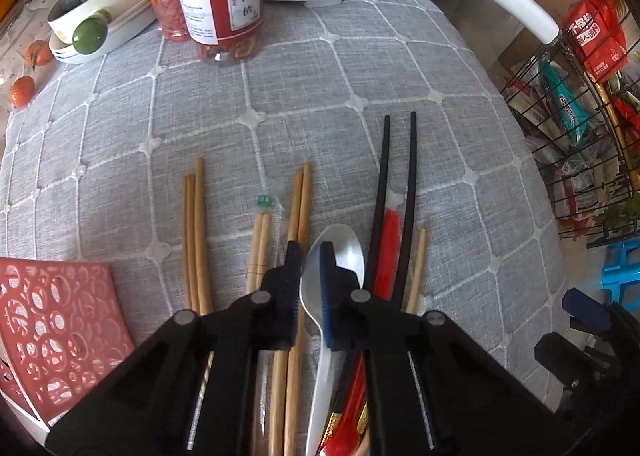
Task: Organize utensils
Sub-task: 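Close the left tool on the white spoon while the right tool grasps the red spoon, then drop the white spoon into the pink basket with the left tool while the right lifts the red spoon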
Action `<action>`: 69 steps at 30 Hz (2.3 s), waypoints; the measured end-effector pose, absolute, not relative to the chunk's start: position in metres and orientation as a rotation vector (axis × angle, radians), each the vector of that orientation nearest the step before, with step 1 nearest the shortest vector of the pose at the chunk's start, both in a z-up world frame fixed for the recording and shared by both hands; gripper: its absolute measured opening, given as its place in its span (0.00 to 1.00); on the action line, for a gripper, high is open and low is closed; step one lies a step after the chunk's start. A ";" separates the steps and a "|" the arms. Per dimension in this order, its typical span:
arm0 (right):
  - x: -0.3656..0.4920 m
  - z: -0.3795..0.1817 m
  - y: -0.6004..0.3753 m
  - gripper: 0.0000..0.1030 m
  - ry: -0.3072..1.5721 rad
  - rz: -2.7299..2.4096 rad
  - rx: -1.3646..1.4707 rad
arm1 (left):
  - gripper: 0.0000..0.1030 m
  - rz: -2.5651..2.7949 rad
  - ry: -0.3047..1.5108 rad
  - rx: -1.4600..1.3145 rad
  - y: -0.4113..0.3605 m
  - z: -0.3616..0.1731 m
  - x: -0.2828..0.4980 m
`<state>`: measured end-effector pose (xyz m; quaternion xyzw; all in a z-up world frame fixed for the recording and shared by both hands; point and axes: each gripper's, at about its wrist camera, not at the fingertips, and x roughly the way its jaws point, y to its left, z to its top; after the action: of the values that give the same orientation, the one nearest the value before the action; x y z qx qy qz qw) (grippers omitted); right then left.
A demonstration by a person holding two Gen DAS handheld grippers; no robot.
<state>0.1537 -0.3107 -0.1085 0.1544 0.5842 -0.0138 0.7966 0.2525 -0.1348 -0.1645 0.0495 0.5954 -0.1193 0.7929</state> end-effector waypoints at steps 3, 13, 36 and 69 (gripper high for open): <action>0.154 -0.109 -0.312 0.73 1.255 -0.031 0.330 | 0.04 -0.255 1.263 0.137 -0.138 -0.162 0.249; 0.159 -0.118 -0.310 0.73 1.252 0.005 0.410 | 0.02 -0.283 1.073 0.133 -0.112 -0.102 0.200; 0.216 -0.152 -0.221 0.15 1.278 0.138 0.290 | 0.02 -0.177 0.844 0.056 -0.003 -0.052 0.109; 0.184 -0.074 -0.200 0.08 1.045 0.255 0.192 | 0.02 0.154 0.267 0.053 0.027 -0.009 0.129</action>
<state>0.1835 -0.1999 -0.0738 0.0911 0.4969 0.1211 0.8545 0.1295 0.0265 -0.0093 0.0264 0.1329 0.0768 0.9878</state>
